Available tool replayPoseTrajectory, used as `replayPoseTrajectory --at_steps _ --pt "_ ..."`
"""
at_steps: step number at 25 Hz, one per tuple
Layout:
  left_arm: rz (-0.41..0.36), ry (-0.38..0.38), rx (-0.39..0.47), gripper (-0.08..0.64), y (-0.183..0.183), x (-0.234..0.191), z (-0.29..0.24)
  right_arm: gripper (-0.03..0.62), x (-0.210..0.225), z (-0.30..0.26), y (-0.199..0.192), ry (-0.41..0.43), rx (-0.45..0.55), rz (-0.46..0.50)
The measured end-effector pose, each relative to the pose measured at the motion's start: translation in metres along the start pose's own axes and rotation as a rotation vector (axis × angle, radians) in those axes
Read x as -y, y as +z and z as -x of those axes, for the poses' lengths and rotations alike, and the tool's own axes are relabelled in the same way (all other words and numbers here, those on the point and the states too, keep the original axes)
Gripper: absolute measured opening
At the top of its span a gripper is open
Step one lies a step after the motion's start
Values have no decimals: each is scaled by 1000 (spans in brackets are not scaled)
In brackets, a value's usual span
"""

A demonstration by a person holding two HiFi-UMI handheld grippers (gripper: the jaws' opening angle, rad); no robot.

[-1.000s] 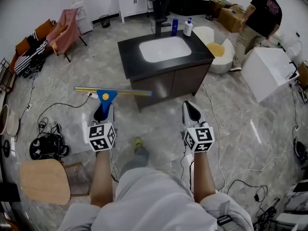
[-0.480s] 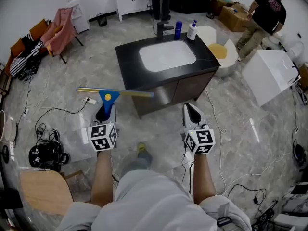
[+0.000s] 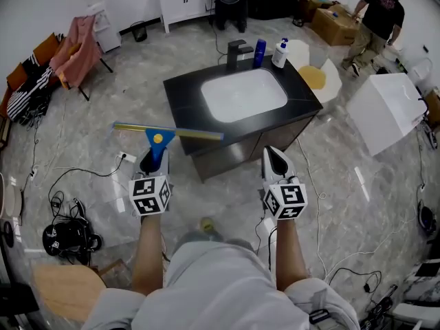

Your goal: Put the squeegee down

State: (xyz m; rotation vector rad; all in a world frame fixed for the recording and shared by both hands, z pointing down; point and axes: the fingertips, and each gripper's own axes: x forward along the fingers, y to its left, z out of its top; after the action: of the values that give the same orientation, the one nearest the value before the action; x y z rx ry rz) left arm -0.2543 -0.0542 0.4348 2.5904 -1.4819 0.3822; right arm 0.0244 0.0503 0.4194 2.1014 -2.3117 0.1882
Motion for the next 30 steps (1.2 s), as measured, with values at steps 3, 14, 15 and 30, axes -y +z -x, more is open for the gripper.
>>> replayPoseTrajectory --at_steps 3,14,15,30 --pt "9 -1 9 130 7 -11 -19 3 -1 -21 1 7 -5 10" --pt "43 3 5 130 23 -29 -84 3 23 -93 10 29 -22 18" --pt "44 6 6 130 24 -28 -93 3 30 -102 10 34 -23 20" --pt "79 96 -17 130 60 -9 -286 3 169 -270 18 129 -46 19"
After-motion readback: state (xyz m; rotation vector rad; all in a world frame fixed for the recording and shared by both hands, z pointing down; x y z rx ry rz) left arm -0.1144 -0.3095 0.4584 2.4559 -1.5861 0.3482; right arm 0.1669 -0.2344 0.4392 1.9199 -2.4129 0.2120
